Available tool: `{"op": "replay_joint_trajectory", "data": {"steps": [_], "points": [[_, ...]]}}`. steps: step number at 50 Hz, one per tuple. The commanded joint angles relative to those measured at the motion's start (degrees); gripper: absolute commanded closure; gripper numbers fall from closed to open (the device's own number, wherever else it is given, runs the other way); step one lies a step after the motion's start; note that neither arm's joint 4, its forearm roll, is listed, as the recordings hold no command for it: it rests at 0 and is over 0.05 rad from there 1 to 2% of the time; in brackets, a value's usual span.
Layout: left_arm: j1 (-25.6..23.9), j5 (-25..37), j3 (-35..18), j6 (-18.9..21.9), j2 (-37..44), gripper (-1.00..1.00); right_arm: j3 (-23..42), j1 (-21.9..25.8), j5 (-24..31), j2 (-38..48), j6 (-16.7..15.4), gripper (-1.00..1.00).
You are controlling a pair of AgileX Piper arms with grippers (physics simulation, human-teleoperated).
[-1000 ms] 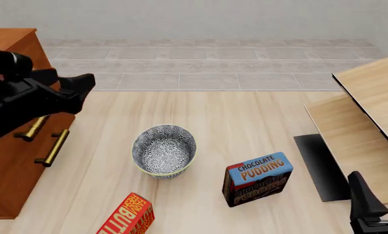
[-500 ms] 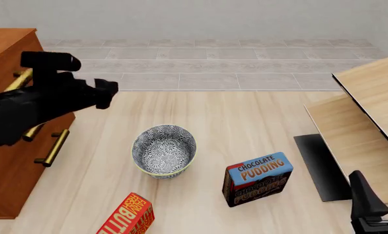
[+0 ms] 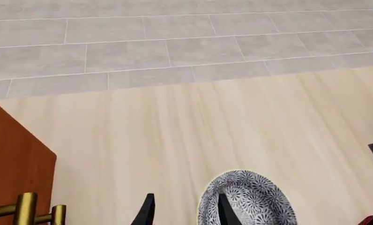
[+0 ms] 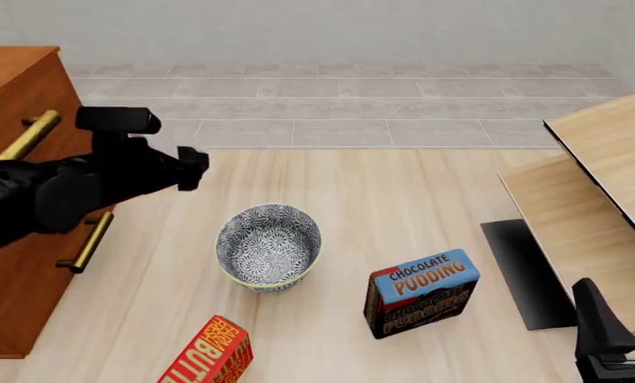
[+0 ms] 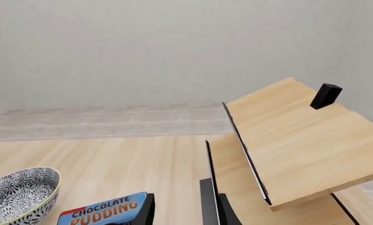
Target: Close the top drawer of the cabinet and put the bowl on top of it.
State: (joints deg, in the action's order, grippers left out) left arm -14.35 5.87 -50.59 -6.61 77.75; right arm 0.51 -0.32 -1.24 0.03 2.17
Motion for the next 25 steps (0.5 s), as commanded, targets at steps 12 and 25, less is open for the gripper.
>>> {"op": "replay_joint_trajectory", "data": {"steps": [12, 25], "points": [[-1.5, -4.8, 4.4, -2.3, 4.4, -1.00, 0.1, -0.1, 0.0, 0.0, 0.3, -1.00], [-3.0, -8.1, 7.1, -4.5, 6.7, -1.00, 0.0, 0.0, -0.1, 0.0, 0.3, -1.00]]}}
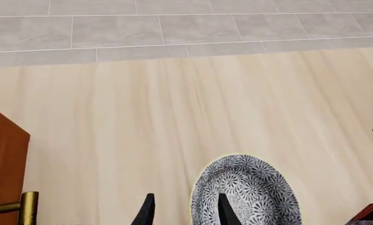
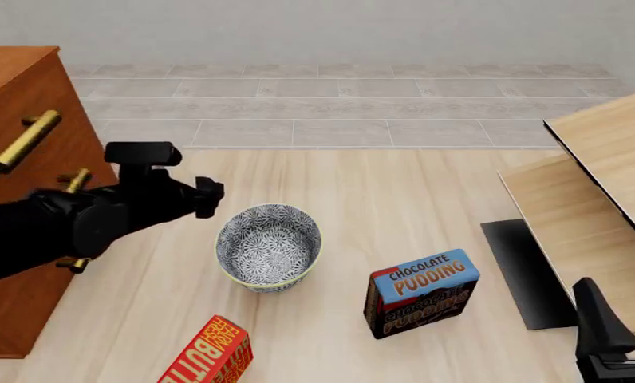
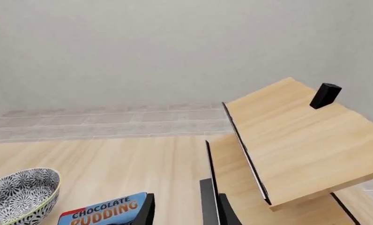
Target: Close the top drawer of the cabinet and put the bowl on top of it.
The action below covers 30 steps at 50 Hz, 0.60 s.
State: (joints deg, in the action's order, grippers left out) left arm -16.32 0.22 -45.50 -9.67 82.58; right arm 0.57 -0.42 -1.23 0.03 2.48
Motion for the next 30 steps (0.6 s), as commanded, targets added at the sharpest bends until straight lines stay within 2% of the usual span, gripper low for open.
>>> {"op": "replay_joint_trajectory", "data": {"steps": [1, 30], "points": [[-1.0, -2.5, 2.0, -1.5, 1.9, -1.00, -0.1, 0.1, -0.1, 0.0, 0.0, -1.00], [-2.0, -7.6, 5.0, -3.8, 5.8, -1.00, -0.1, 0.4, 0.0, 0.0, -0.3, -1.00]]}}
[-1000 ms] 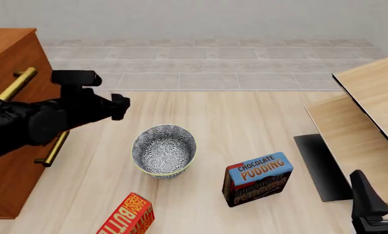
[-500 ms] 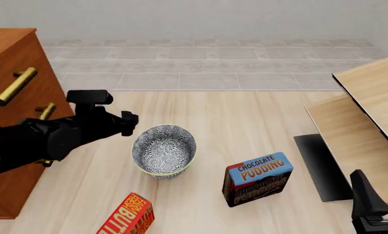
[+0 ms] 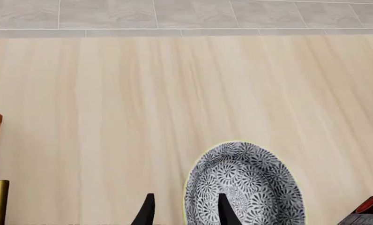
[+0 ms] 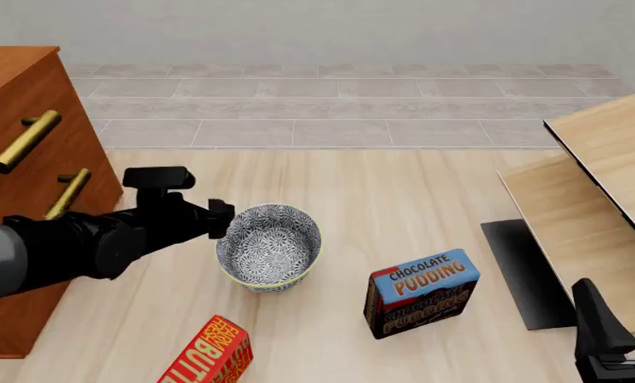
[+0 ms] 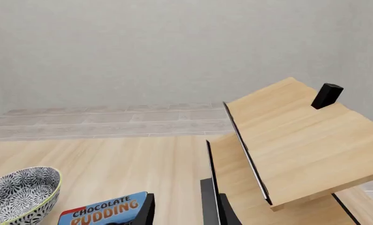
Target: Close the top drawer of the cabinet and put the bowl on top of it.
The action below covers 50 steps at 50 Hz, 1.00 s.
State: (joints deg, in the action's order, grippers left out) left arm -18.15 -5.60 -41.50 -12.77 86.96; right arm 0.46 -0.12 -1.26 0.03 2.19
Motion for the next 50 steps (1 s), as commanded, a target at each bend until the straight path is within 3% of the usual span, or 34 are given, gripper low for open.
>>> {"op": "replay_joint_trajectory", "data": {"steps": [1, 50], "points": [[0.0, -1.9, 1.1, -0.6, 1.6, -1.00, 0.0, 0.0, 0.0, 0.0, 0.0, -1.00], [-1.9, -6.6, 3.7, -3.1, 5.3, -1.00, 0.2, -0.2, 0.0, 0.0, 0.3, -1.00]]}}
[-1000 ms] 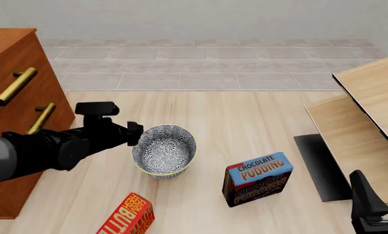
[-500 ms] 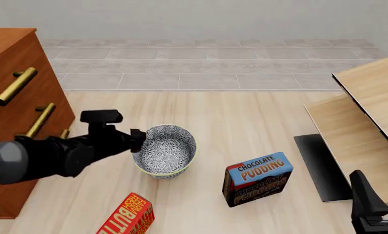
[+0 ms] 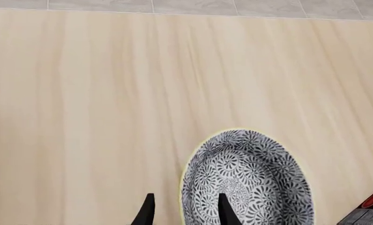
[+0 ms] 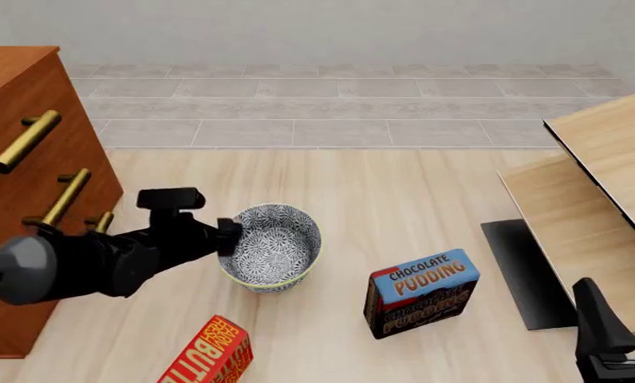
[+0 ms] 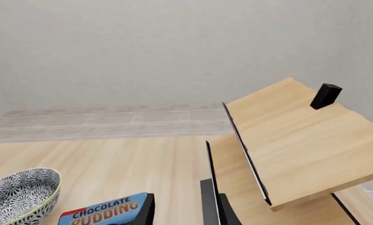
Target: Close the top drawer of the cabinet and put the bowl on top of it.
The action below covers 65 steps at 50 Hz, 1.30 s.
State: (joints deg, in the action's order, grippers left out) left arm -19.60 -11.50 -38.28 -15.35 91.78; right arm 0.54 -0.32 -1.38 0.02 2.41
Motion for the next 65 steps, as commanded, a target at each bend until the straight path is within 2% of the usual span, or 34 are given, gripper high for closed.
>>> {"op": "replay_joint_trajectory", "data": {"steps": [1, 65], "points": [[-0.7, -0.9, 0.5, -0.7, 0.6, -1.00, 0.1, 0.0, 0.1, 0.0, 0.0, -1.00], [-1.7, -5.9, 1.0, -2.6, 7.6, -1.00, -0.1, -0.2, 0.1, 0.0, 0.3, -1.00]]}}
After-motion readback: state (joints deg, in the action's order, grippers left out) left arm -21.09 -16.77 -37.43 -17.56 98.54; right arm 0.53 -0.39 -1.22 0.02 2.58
